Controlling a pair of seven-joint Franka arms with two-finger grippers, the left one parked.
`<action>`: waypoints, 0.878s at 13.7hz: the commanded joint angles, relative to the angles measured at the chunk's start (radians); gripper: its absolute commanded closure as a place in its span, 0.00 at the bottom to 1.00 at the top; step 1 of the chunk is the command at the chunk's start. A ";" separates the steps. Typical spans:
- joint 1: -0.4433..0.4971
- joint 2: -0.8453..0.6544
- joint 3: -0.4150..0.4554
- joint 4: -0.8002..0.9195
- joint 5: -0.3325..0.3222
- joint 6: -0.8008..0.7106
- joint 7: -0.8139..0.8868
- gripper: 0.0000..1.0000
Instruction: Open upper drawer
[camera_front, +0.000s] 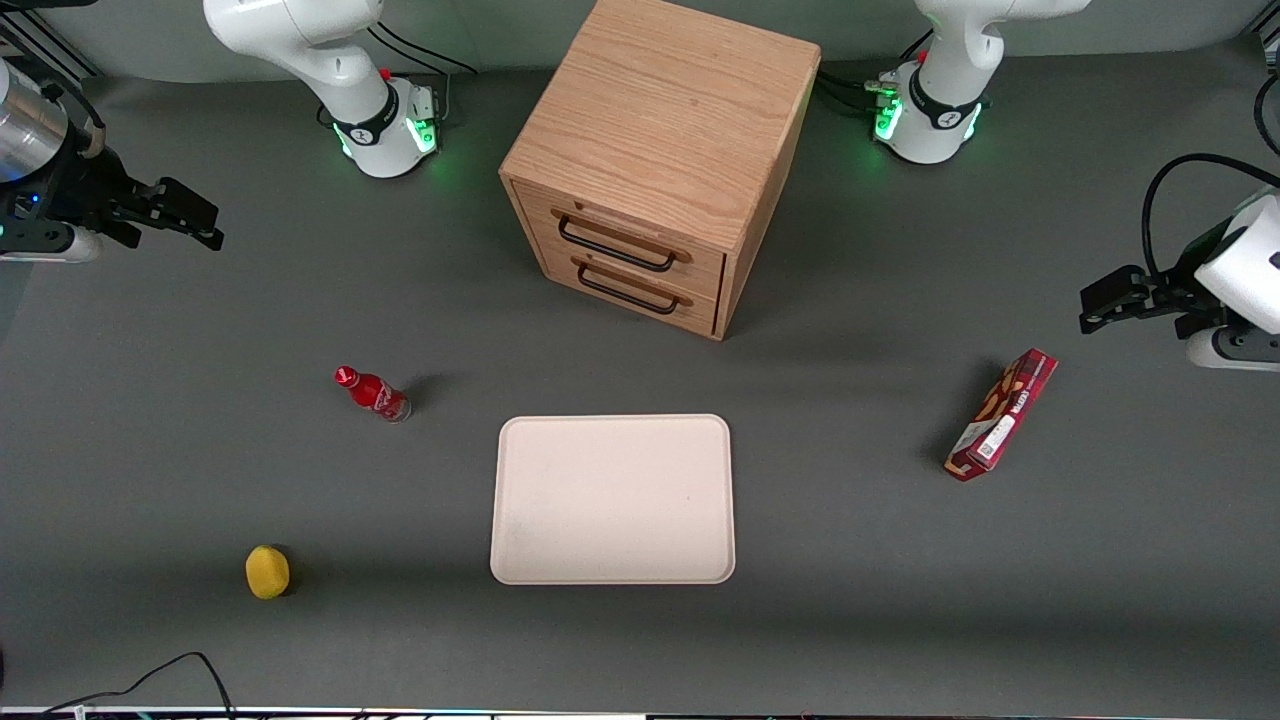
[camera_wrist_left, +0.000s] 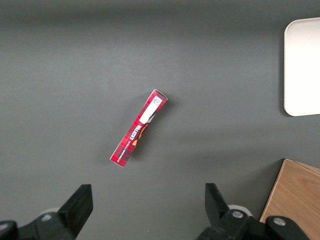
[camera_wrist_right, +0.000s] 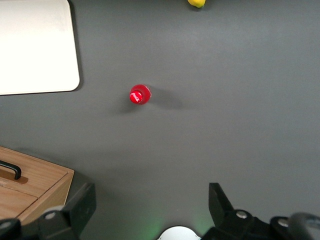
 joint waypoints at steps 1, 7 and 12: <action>0.004 0.002 -0.004 0.016 -0.023 -0.024 -0.022 0.00; 0.004 0.010 0.007 0.046 -0.016 -0.033 -0.110 0.00; -0.018 0.030 0.074 0.078 0.004 -0.068 -0.239 0.00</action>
